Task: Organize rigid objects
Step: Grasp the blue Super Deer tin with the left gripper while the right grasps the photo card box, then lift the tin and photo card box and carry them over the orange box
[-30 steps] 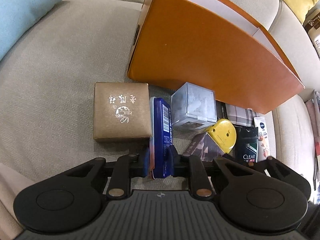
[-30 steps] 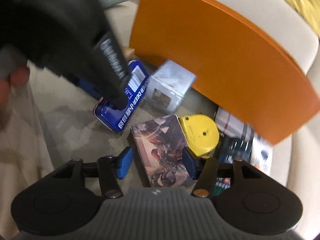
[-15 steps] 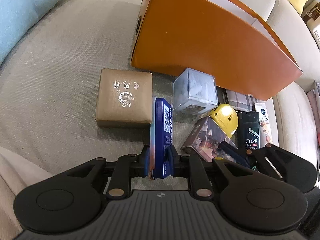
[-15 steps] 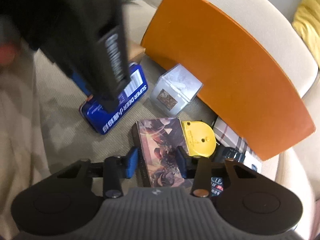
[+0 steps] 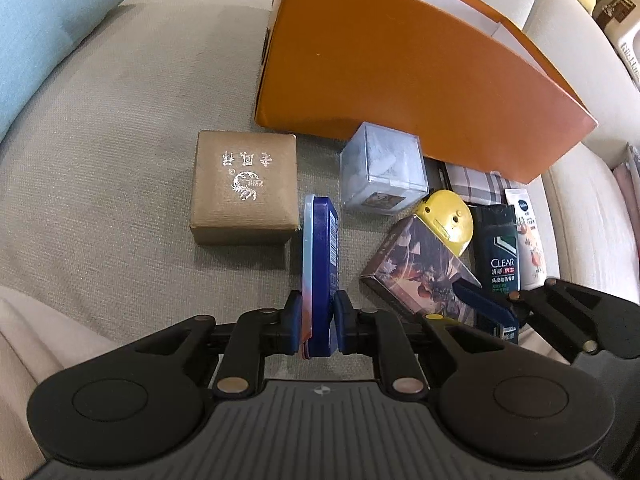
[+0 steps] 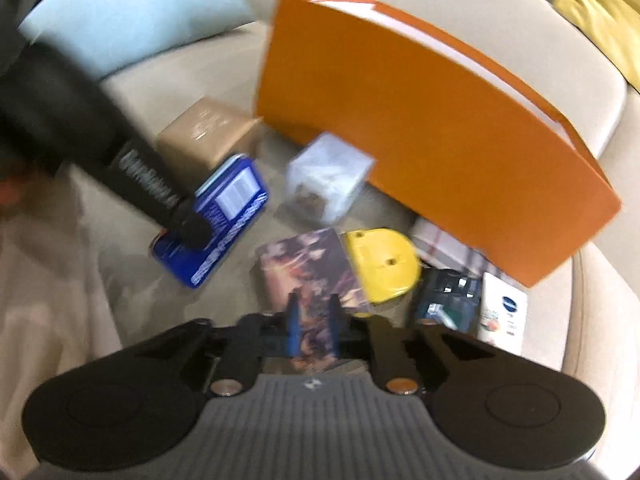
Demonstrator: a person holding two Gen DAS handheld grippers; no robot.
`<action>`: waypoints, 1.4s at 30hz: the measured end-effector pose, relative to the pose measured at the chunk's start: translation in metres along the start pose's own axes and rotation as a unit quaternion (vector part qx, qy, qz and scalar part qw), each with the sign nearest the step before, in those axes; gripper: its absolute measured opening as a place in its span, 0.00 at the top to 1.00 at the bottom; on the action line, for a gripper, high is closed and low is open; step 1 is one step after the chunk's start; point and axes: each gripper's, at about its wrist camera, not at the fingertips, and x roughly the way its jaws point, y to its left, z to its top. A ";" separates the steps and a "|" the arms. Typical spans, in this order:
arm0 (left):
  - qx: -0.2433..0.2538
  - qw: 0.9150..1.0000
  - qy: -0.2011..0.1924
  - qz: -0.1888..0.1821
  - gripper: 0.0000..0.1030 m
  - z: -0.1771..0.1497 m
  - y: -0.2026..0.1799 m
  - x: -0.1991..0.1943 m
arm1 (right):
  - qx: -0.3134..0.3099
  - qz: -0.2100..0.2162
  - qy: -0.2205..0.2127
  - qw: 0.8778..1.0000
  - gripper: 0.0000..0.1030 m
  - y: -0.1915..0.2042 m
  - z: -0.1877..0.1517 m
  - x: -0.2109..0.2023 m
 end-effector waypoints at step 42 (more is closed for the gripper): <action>-0.024 0.999 -0.025 -0.021 0.86 0.008 0.007 -0.002 | 0.186 0.083 0.010 0.979 0.78 -0.045 0.010 0.001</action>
